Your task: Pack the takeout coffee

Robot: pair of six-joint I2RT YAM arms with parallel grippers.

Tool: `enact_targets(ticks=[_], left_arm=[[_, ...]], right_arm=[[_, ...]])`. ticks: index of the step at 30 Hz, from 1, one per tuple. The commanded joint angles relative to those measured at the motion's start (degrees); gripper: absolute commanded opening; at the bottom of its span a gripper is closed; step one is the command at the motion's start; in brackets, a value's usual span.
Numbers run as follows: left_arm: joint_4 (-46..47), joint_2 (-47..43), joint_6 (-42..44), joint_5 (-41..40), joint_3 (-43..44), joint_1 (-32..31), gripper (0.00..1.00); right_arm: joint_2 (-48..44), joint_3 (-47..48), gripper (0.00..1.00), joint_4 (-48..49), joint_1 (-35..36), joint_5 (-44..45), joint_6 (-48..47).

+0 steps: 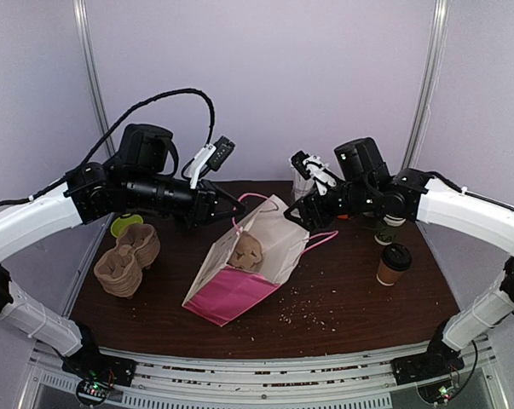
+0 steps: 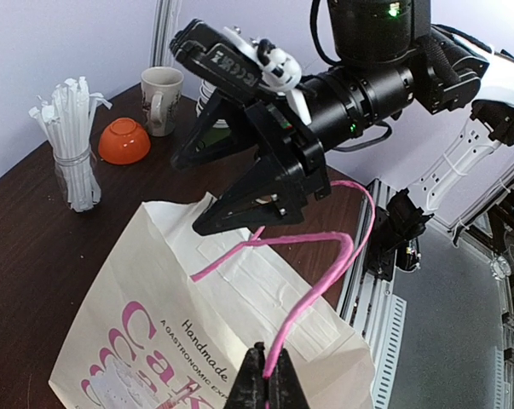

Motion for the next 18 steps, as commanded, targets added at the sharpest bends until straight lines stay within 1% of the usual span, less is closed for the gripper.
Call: enact_targets(ticks=[1,3,5,10,13,15,18], left_arm=[[0.21,0.41,1.51,1.18,1.79,0.05,0.00],[0.08,0.49,1.61,1.25,2.04,0.00,0.00],[-0.17,0.50,1.78,1.18,2.37,0.05,0.00],[-0.31,0.33,2.14,0.93,2.51,0.03,0.00],[-0.41,0.24,2.08,0.62,2.51,0.04,0.00],[-0.51,0.08,2.14,0.26,2.51,0.05,0.00],[-0.50,-0.02,1.82,-0.27,2.51,0.03,0.00]], right_arm=[[3.21,2.28,0.72,0.79,-0.03,-5.86,-0.54],[3.98,2.47,0.68,0.41,0.01,-7.52,-0.30],[4.67,2.48,0.62,0.13,0.00,-7.64,0.10],[4.73,1.40,0.33,0.36,-0.04,-7.93,1.39],[3.24,-0.15,0.21,1.14,0.10,-7.41,2.35],[2.26,-0.81,0.10,0.95,0.38,-7.24,2.74],[0.65,-1.66,0.00,0.28,1.68,-5.98,3.15]])
